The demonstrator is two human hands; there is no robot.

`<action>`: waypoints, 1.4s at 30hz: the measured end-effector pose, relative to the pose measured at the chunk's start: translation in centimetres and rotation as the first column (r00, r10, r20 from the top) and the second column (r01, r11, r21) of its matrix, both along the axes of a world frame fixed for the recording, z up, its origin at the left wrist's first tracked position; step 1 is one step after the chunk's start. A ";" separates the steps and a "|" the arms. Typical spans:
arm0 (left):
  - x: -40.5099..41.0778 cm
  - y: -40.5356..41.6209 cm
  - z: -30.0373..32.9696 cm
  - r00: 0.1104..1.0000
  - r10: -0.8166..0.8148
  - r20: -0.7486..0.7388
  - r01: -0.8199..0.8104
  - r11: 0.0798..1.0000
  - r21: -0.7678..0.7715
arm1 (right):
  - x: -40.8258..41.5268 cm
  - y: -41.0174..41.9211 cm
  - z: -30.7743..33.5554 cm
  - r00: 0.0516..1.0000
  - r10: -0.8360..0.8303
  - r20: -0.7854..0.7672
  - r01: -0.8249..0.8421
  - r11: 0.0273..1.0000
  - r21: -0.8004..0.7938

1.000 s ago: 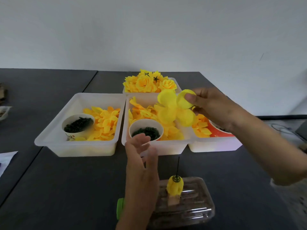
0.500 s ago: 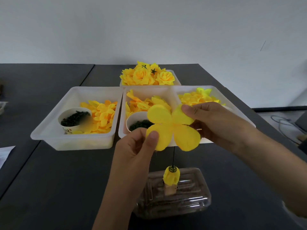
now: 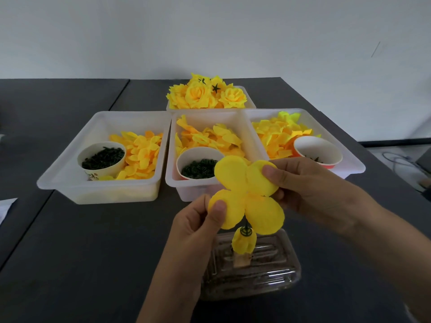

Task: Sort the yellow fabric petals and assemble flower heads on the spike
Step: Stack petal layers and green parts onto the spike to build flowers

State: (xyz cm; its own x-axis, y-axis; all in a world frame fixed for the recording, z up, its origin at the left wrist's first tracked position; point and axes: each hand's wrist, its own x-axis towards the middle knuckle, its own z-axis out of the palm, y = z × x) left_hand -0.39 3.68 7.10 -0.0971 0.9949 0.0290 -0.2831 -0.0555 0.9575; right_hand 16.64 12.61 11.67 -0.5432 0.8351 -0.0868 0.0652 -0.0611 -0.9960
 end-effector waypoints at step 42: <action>2.8 -2.1 1.4 0.989 0.133 0.057 -0.142 0.972 0.187 | 0.0 -8.5 1.5 0.839 -0.514 0.176 -0.011 0.308 0.951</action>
State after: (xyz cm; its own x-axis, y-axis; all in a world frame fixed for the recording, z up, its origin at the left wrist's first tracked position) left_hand 2.38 1.63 8.49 -0.2377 0.9485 0.2092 -0.3011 -0.2767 0.9126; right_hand 16.63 4.08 13.16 -0.4178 0.6062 0.6768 0.5969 0.7447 -0.2986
